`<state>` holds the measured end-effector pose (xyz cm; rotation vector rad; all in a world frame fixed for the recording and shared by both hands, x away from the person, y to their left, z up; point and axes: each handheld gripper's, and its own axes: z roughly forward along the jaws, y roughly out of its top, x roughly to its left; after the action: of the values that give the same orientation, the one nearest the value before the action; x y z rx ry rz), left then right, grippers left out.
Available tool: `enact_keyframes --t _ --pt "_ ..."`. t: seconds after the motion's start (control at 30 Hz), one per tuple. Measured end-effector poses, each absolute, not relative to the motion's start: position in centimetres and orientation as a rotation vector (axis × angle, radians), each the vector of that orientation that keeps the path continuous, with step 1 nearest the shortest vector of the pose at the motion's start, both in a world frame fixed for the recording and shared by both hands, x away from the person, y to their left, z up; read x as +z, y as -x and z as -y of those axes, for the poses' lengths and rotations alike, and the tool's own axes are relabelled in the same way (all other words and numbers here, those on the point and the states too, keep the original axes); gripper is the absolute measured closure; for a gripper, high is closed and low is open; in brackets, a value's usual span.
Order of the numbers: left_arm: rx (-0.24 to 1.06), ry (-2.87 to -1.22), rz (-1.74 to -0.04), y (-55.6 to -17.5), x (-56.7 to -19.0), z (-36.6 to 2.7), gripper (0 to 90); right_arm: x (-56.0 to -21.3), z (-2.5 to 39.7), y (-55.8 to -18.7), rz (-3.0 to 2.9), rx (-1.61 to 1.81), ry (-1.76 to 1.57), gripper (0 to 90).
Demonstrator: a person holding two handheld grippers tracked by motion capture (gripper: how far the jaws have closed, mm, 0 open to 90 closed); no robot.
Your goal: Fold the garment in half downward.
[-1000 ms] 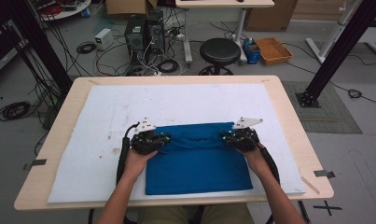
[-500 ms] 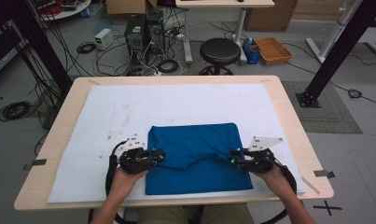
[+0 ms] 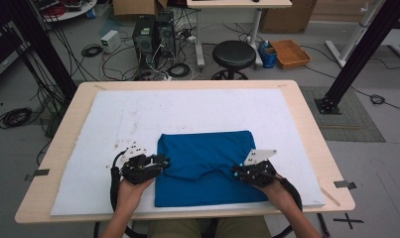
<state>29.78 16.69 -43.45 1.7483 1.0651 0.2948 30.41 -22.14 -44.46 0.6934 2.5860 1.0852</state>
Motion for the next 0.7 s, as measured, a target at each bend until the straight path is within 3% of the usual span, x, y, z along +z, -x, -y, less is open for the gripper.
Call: enact_keyframes --t 0.13,0.3,0.47,0.6,0.7 --pt "0.260 -1.742 -1.109 -29.8 -43.7 -16.8 55.9 -43.6 24.3 -29.1 -2.543 1.115 -0.726 76.8" --pt "0.285 -1.796 -1.127 -29.3 -43.7 -15.6 54.5 -42.7 27.8 -28.9 -2.294 1.150 -1.008 70.6" --pt "0.323 -1.873 -1.128 -28.8 -44.2 -14.6 54.6 -43.7 27.2 -29.4 -2.306 1.130 -1.069 60.6" --pt "0.319 -1.930 -1.120 -29.0 -44.8 -14.0 57.1 -44.4 26.2 -29.8 -2.322 1.054 -1.075 59.9" --pt "0.383 -1.979 -1.103 -28.7 -45.0 -13.5 63.3 -44.8 25.7 -30.2 -2.347 1.021 -1.059 70.3"
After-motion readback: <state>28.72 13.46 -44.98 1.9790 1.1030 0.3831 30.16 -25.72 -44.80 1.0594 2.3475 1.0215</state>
